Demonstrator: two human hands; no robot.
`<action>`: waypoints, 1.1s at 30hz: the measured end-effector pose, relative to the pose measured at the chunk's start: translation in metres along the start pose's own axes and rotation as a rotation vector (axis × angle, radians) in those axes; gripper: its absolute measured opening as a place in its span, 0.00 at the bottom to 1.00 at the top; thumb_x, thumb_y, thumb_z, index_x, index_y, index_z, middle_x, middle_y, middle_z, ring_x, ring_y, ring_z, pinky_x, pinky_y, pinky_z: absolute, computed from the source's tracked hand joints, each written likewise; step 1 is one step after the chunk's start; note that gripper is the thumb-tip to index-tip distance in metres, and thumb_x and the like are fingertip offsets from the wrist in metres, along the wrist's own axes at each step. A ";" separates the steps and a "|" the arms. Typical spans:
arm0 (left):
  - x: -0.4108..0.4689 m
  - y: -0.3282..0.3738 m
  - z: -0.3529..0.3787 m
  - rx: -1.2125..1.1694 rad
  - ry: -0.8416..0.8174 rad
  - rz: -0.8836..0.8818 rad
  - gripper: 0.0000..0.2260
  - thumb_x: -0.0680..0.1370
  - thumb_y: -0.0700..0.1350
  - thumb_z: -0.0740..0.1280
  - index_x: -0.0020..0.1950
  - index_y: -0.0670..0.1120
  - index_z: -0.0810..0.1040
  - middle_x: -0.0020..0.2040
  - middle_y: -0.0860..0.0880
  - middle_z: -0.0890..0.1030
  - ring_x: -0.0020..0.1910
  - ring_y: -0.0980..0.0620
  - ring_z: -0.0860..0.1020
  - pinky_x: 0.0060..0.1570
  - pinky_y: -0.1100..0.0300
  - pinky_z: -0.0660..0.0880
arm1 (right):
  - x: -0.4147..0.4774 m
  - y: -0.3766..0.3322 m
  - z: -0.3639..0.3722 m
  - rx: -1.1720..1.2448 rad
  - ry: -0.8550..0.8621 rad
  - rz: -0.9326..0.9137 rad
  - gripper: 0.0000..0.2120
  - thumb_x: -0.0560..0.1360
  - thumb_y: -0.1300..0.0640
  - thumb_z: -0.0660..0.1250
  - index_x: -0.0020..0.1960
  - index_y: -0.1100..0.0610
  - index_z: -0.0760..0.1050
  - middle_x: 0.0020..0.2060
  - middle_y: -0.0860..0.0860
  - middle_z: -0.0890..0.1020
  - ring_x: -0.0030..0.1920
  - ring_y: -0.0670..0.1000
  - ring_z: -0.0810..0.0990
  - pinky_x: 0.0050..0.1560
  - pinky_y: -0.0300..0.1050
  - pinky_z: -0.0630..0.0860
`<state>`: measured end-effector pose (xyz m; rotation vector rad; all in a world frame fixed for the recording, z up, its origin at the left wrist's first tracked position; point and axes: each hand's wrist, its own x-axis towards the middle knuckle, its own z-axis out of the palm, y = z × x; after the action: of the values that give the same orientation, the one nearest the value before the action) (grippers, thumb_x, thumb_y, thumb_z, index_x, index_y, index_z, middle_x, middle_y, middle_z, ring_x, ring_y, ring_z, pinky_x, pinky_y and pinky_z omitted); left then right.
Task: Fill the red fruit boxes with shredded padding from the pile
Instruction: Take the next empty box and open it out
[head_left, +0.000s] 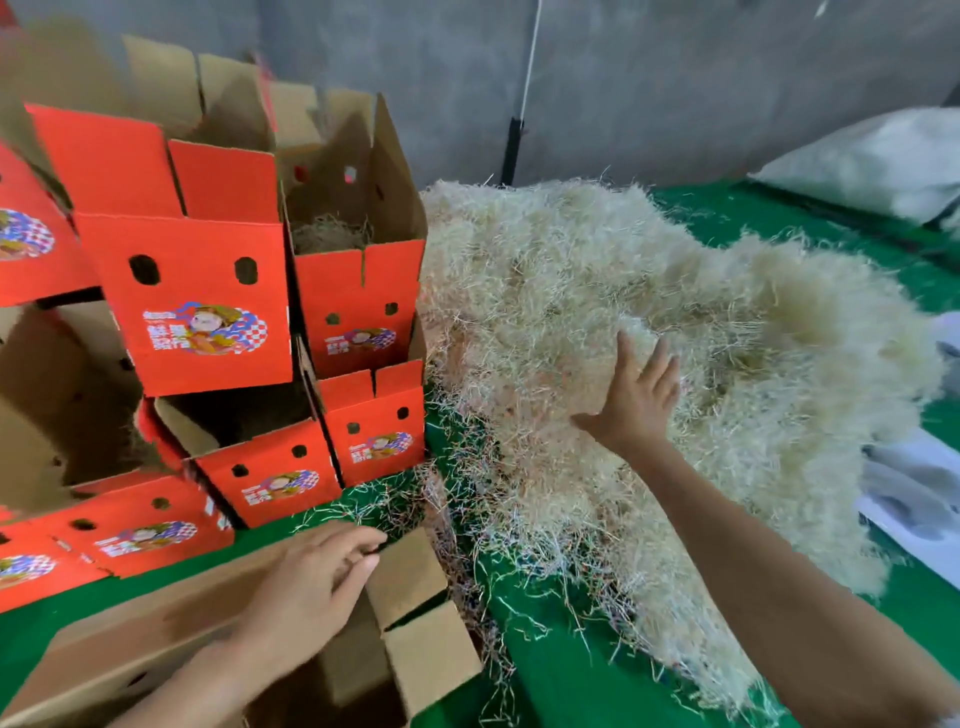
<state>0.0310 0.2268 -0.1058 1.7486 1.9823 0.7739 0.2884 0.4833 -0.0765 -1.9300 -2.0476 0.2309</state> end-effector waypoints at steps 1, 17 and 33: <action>0.015 0.009 0.004 -0.019 -0.006 0.016 0.12 0.77 0.45 0.65 0.55 0.62 0.74 0.49 0.69 0.73 0.49 0.73 0.72 0.46 0.75 0.70 | 0.010 0.008 -0.003 -0.007 -0.036 0.034 0.61 0.62 0.43 0.77 0.72 0.43 0.29 0.71 0.60 0.29 0.71 0.64 0.30 0.68 0.63 0.36; 0.196 0.148 0.081 -0.315 -0.214 -0.114 0.62 0.61 0.51 0.79 0.73 0.59 0.29 0.73 0.60 0.35 0.73 0.58 0.40 0.72 0.57 0.43 | 0.026 -0.003 -0.025 0.520 -0.018 -0.323 0.25 0.68 0.59 0.73 0.62 0.57 0.68 0.44 0.48 0.77 0.36 0.44 0.77 0.29 0.28 0.70; 0.220 0.135 0.058 -0.952 -0.010 -0.428 0.11 0.66 0.31 0.72 0.39 0.44 0.74 0.30 0.57 0.80 0.37 0.57 0.77 0.40 0.64 0.74 | 0.042 0.018 -0.021 0.323 -0.839 -0.271 0.24 0.78 0.67 0.54 0.73 0.62 0.54 0.71 0.57 0.62 0.70 0.56 0.62 0.70 0.45 0.56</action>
<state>0.1378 0.4617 -0.0500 0.7456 1.4762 1.2472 0.3107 0.5240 -0.0575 -1.4474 -2.4969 1.3983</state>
